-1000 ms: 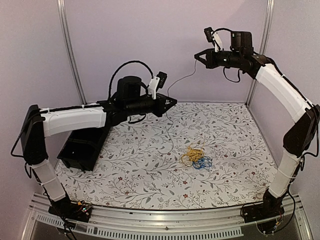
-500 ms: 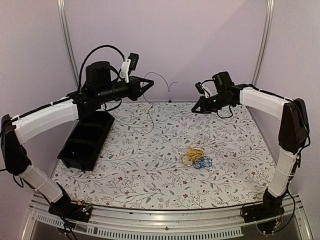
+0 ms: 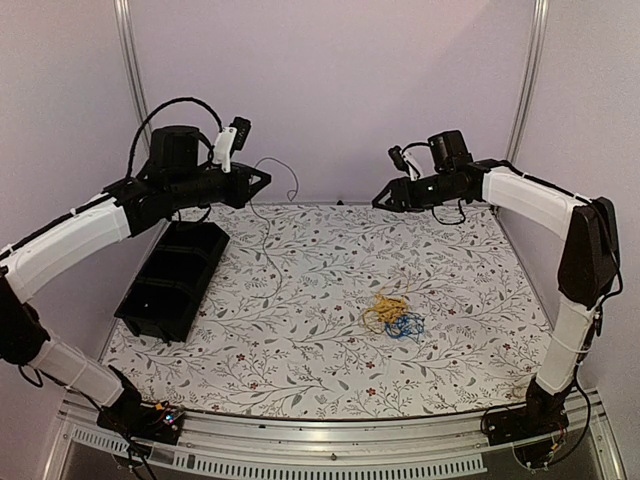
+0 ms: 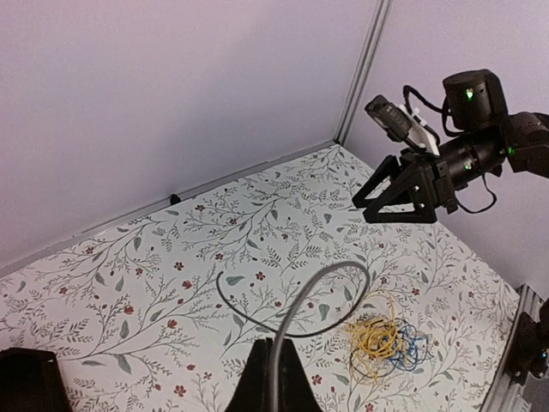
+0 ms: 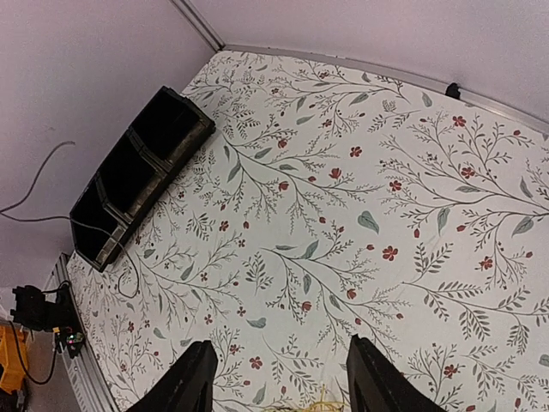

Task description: Untangle the cables

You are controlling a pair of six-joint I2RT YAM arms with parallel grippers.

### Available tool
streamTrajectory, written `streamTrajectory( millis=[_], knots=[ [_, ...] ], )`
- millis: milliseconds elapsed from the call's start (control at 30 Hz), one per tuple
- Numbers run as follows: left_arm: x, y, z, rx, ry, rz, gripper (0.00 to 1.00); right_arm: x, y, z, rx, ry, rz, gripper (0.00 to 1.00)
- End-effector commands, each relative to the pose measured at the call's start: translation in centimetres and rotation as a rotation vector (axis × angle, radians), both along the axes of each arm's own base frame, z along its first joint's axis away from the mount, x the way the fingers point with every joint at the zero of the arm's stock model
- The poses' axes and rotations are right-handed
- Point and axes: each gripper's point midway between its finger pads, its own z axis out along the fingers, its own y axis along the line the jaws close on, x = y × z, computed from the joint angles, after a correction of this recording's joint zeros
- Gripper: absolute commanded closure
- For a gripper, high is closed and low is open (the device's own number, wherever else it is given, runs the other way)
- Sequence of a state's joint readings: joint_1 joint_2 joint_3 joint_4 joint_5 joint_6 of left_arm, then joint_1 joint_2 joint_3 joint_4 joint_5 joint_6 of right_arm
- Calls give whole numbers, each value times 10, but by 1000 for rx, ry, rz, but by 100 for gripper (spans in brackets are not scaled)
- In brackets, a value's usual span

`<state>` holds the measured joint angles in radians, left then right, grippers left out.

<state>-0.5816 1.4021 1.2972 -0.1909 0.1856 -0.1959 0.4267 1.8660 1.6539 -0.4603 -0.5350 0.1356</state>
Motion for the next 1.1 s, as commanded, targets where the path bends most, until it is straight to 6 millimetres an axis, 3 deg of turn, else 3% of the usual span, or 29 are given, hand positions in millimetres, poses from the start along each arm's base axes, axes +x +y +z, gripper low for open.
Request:
streamTrajectory(
  millis=[0, 333, 533, 667, 900, 1000, 1067],
  knots=[
    [-13, 40, -4, 69, 23, 94, 100, -11, -8, 3, -16, -34, 18, 43],
    [-58, 124, -1, 150, 48, 311, 100, -25, -19, -4, -43, -33, 11, 41],
    [-74, 166, -23, 218, 72, 449, 100, -30, -19, -8, -38, -15, 15, 41],
    [-77, 190, -41, 265, 79, 541, 100, -30, -18, -10, -35, -5, 22, 41],
    [-71, 220, -54, 298, 76, 650, 100, -33, -19, -12, -37, 3, 22, 41],
    [-69, 230, -49, 295, 70, 686, 100, -34, -20, -12, -37, 1, 21, 41],
    [-67, 232, -35, 271, 49, 693, 100, -36, -21, -11, -39, -1, 21, 41]
  ],
)
